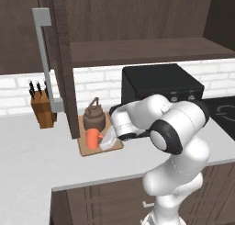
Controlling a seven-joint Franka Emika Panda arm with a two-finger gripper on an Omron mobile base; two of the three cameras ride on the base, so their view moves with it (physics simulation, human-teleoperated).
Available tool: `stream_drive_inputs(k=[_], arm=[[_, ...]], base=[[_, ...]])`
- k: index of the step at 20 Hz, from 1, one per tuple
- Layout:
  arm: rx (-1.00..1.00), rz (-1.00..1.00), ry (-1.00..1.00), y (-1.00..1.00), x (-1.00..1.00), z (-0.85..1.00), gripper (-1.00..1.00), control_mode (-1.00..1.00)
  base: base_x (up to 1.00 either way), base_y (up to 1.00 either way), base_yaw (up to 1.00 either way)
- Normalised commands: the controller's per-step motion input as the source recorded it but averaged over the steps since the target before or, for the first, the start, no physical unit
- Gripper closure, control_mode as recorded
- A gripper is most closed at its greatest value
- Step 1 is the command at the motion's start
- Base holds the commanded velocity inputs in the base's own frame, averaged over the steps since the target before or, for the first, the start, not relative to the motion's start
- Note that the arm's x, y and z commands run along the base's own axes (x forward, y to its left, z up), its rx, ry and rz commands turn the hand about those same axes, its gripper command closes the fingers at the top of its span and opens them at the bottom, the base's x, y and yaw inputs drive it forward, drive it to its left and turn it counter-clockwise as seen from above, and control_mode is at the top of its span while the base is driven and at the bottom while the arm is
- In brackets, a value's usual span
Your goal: Pick the kettle from the counter and place it on the tray. Then pick the mug from the cabinet and place it on the tray. Then close the cabinet doors.
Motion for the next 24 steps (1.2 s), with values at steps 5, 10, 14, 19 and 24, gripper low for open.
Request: stream_drive_inputs(k=[5,10,14,19,24], arm=[[0.00,0.00,-0.03,0.15,0.08,-0.13,-1.00,-1.00],[0.00,-0.09,0.03,0.03,-0.01,0.00,-1.00,-1.00],[0.00,-0.13,0.04,-0.02,0.00,0.14,-1.00,-1.00],[0.00,-0.11,0.01,-0.14,-0.27,0.70,-1.00,-1.00],[0.00,-0.13,0.06,-0.32,-0.65,1.00,-1.00,-1.00]], base=[[0.00,0.00,0.00],[0.00,0.00,0.00],[0.00,0.00,0.00],[0.00,0.00,0.00],[0.00,0.00,0.00]])
